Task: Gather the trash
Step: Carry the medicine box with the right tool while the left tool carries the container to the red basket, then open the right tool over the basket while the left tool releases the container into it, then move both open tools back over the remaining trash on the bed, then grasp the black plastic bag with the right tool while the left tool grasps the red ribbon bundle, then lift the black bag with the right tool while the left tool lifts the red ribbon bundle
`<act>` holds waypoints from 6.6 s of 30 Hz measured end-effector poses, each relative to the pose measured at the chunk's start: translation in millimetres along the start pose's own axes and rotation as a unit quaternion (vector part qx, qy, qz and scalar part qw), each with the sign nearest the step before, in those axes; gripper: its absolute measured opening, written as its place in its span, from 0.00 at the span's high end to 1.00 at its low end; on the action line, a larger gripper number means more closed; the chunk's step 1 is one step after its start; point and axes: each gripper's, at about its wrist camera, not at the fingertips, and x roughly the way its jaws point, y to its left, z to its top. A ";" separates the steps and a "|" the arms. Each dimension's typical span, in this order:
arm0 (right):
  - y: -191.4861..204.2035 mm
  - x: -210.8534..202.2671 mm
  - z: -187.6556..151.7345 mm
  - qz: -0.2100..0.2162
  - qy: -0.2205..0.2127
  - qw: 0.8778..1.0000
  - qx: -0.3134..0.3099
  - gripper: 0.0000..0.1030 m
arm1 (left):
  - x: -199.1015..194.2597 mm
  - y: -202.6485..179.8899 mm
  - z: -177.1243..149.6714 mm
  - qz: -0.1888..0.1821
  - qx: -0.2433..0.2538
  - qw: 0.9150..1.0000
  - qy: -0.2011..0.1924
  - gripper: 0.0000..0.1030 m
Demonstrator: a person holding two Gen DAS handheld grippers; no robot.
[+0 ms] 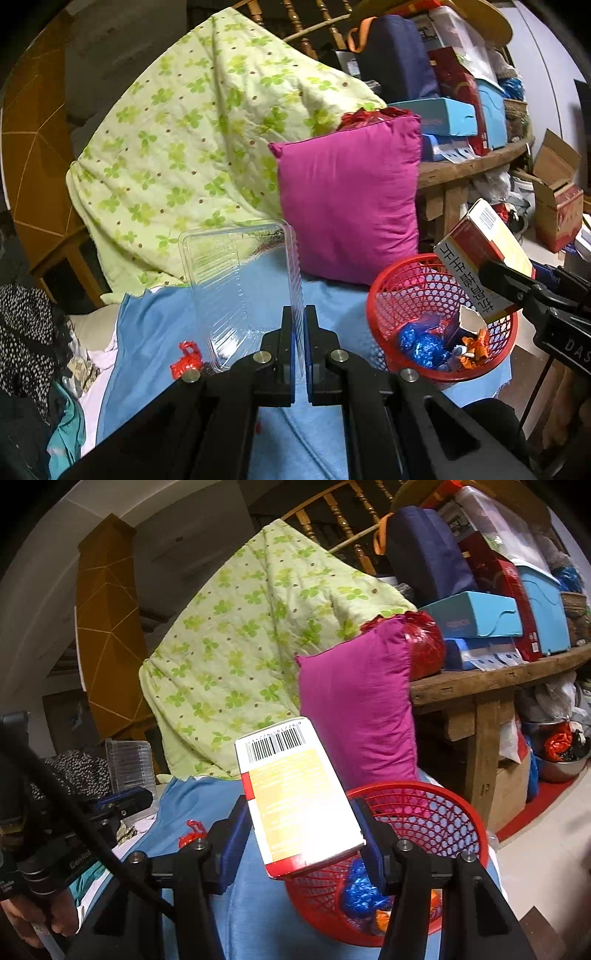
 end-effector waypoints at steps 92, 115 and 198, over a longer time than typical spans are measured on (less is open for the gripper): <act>109.4 224.1 -96.4 0.095 0.230 0.967 -0.047 0.38 | 138.1 231.0 -217.9 0.078 -0.193 0.971 0.118 0.40; 169.3 295.1 -109.4 0.141 0.271 0.949 -0.082 0.38 | 146.4 232.5 -218.4 0.068 -0.186 0.972 0.129 0.40; 86.6 311.8 -143.7 0.026 0.379 0.925 0.003 0.61 | 168.3 206.3 -218.8 -0.104 -0.210 0.958 0.167 0.69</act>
